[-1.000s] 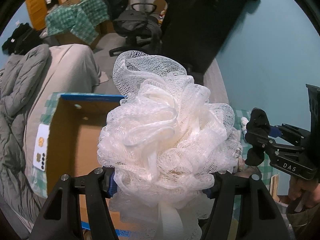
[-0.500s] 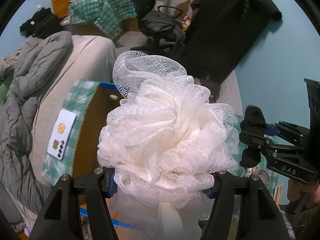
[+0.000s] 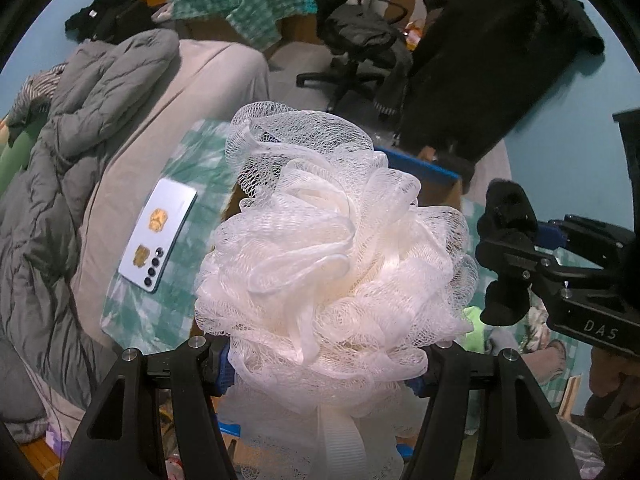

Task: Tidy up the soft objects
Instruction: 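Carry the black sock and bath puff over the box and release both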

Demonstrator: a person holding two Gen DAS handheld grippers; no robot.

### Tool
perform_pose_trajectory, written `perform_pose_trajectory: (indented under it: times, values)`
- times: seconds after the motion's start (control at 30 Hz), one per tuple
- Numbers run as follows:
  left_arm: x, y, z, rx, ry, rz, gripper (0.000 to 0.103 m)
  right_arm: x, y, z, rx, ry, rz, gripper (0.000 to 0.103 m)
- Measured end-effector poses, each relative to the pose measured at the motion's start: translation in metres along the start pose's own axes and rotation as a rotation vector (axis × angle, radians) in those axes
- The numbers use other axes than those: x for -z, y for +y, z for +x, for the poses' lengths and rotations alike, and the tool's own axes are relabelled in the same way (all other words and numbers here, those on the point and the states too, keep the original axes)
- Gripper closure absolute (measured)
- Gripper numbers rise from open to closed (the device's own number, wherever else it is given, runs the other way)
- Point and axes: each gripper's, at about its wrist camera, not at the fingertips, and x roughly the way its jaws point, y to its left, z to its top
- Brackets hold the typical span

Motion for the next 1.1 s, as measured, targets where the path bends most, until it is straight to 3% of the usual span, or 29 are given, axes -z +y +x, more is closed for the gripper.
perform_pose_trajectory:
  times: [0.23,0.47,0.67,0.77,1.1]
  values:
    - [0.003,0.011,0.017,-0.025,0.033,0.009,0.038,-0.009,0.02,0.025,-0.013,0.045,-0.027,0.061]
    - [0.003,0.017,0.029,-0.081,0.056,0.025,0.025,-0.012,0.028,0.04,-0.006,0.067,-0.023,0.056]
    - [0.006,0.025,0.03,-0.052,0.095,0.013,0.022,-0.014,0.026,0.043,0.037,0.06,-0.017,0.027]
    - [0.005,0.026,0.025,-0.04,0.086,0.009,0.013,-0.015,0.024,0.038,0.05,0.046,0.0,0.027]
    - [0.004,0.019,0.009,-0.038,0.056,0.03,0.013,-0.006,0.014,0.02,0.057,0.01,0.062,0.027]
